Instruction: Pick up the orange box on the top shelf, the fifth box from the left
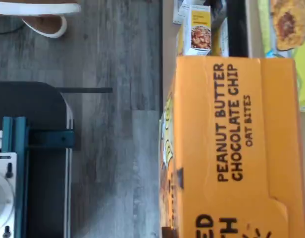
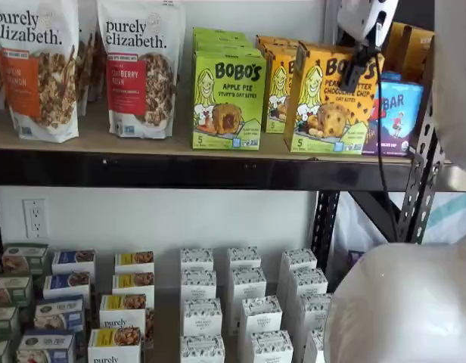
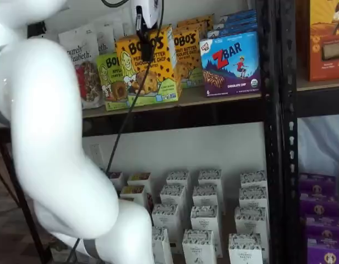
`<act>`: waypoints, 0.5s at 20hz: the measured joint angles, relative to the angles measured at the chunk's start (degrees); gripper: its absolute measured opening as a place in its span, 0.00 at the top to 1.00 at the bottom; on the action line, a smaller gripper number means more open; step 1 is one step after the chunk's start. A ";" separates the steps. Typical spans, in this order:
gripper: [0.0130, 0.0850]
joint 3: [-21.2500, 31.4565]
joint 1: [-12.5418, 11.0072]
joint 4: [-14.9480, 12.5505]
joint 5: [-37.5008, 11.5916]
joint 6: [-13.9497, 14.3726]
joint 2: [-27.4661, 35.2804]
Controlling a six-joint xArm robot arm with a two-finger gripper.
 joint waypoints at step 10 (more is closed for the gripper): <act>0.83 6.18 -0.52 -0.40 2.43 -0.23 -8.83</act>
